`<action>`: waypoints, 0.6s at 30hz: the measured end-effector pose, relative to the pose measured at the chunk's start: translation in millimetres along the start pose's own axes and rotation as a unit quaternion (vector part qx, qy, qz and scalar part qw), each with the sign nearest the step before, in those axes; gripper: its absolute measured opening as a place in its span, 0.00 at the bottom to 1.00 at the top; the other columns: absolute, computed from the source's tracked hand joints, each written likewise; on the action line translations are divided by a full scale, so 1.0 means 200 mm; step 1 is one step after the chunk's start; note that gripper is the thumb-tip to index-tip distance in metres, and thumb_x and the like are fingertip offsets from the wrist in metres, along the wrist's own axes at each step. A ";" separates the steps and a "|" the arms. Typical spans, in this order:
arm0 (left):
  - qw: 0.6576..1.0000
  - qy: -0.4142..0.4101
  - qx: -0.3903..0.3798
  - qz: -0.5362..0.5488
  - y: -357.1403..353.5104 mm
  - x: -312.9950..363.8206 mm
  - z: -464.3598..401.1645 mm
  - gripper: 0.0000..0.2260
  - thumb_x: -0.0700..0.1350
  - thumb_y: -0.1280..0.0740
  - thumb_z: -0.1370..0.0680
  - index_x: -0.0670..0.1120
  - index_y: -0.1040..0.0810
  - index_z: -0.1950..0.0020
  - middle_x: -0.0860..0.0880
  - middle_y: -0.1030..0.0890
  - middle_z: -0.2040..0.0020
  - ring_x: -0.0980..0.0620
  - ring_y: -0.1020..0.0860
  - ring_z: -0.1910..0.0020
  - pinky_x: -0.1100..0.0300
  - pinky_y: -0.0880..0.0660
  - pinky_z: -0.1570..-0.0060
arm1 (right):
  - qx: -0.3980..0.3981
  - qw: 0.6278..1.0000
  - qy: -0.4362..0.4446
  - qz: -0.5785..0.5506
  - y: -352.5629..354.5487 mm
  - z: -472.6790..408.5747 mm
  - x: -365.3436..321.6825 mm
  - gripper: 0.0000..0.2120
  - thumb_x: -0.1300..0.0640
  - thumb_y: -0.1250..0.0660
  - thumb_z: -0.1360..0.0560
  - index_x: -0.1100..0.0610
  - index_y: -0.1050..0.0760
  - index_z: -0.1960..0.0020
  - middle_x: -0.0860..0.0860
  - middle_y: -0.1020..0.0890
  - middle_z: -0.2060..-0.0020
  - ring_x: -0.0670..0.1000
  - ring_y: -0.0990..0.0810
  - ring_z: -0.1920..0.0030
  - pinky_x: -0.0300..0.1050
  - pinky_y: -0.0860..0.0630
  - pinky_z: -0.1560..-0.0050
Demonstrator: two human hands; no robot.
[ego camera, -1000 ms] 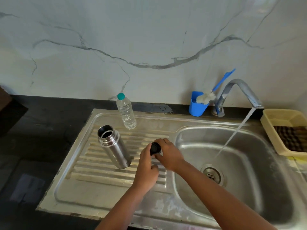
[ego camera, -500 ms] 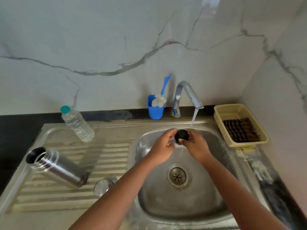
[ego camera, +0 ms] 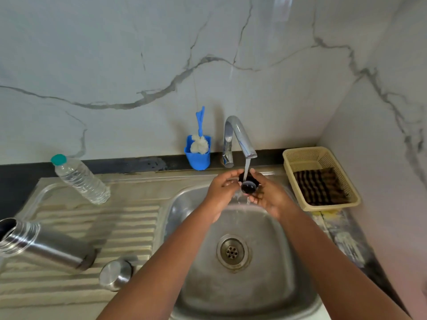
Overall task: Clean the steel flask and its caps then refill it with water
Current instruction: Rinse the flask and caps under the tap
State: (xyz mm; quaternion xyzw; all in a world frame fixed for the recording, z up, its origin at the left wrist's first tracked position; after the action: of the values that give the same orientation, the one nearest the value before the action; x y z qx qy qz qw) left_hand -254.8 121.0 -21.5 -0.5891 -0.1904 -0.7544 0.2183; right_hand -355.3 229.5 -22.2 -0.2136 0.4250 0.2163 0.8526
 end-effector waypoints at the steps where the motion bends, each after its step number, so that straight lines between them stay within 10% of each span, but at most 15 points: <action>1: 1.000 -0.008 0.000 0.005 -0.01 0.00 0.00 0.15 0.38 0.35 0.21 0.51 0.21 0.36 0.50 0.18 0.41 0.53 0.20 0.42 0.58 0.24 0.43 | -0.004 1.000 -0.013 -0.013 0.01 -0.01 0.00 0.16 0.46 0.31 0.23 0.58 0.19 0.46 0.56 0.15 0.60 0.51 0.18 0.63 0.42 0.25 0.62; 18: 0.961 0.025 0.038 0.273 -0.14 -0.10 0.01 0.09 0.39 0.37 0.18 0.46 0.24 0.39 0.42 0.17 0.45 0.45 0.20 0.46 0.49 0.25 0.41 | -0.045 0.991 0.083 0.091 0.00 0.01 -0.03 0.06 0.58 0.33 0.21 0.52 0.20 0.46 0.56 0.15 0.50 0.56 0.15 0.51 0.48 0.19 0.54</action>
State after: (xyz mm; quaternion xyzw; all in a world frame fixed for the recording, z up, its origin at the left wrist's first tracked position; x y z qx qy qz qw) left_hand -264.7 147.7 -41.0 -0.5910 -0.0454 -0.6727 0.4428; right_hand -357.4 230.4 -16.6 -0.2292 0.5021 0.2930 0.7807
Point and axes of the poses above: each hand's wrist, its own z-axis away from the middle knuckle, its own y-axis out of the back of the hand, x = y × z, the point moved 1 cm from there along -z, towards the middle knuckle
